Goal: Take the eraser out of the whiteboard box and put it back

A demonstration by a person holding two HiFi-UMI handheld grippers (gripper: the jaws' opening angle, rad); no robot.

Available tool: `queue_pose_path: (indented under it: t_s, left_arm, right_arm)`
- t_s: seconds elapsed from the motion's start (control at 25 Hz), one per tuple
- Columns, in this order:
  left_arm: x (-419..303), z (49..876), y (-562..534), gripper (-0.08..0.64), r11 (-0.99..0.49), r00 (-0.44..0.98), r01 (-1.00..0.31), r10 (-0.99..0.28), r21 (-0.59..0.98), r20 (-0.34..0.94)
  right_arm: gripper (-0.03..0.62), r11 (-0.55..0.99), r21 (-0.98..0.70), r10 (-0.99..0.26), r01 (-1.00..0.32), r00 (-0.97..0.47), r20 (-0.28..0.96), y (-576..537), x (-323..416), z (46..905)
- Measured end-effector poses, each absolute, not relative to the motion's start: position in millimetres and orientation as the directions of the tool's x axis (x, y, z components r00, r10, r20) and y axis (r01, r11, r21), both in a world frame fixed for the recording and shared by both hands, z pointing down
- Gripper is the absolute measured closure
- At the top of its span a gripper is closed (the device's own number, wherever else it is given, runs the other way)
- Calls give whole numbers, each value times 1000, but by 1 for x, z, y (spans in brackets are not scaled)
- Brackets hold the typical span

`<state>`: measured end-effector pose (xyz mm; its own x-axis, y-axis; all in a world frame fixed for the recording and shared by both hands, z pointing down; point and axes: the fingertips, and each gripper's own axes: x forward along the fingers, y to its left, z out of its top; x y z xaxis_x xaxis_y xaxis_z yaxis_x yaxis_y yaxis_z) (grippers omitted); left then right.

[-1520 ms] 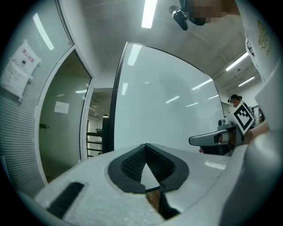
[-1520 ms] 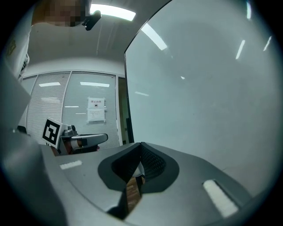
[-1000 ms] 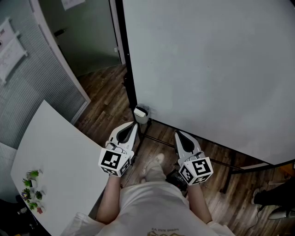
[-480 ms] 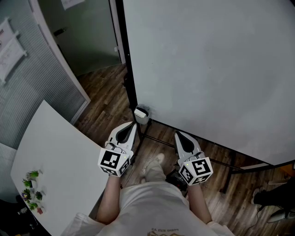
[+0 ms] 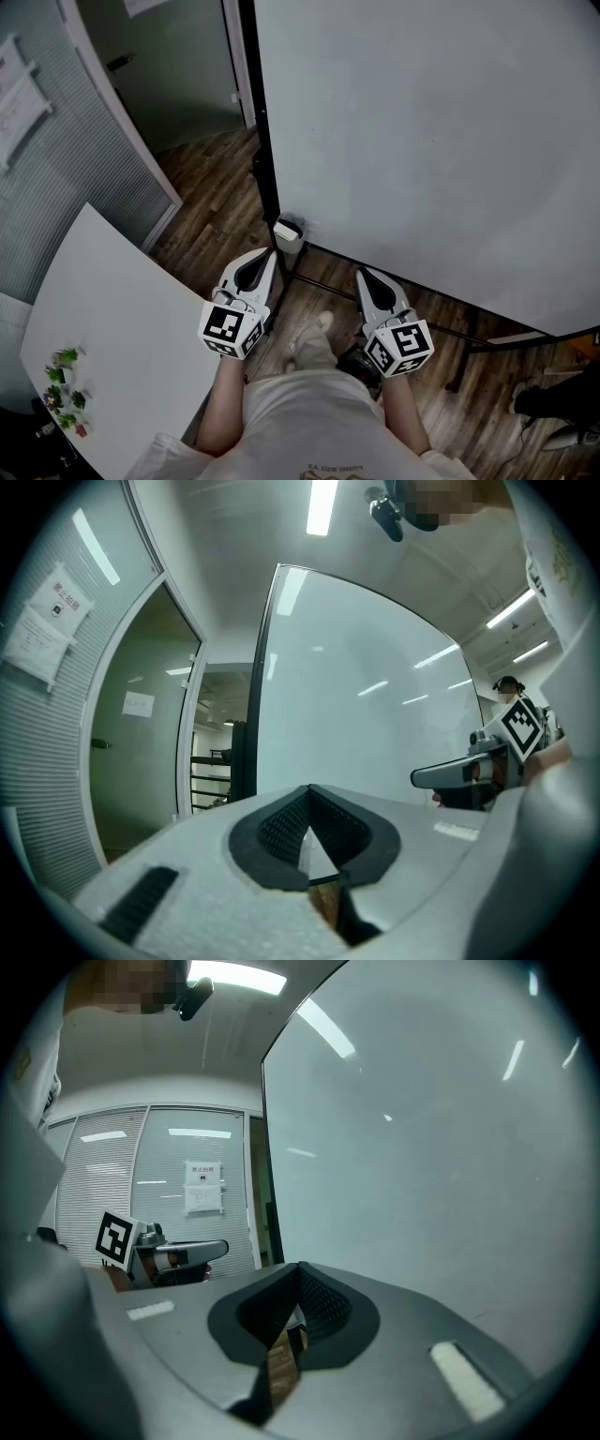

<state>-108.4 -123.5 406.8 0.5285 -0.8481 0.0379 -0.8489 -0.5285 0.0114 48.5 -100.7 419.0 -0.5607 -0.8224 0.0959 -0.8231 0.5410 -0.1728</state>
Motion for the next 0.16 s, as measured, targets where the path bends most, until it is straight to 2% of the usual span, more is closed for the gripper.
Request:
queue_pose_path:
  t_s: [0.16]
  left_arm:
    - [-110, 408, -125, 557, -528, 529, -849, -848, 13, 36]
  right_arm:
    - [581, 538, -174, -825, -825, -558, 96, -102, 49, 420]
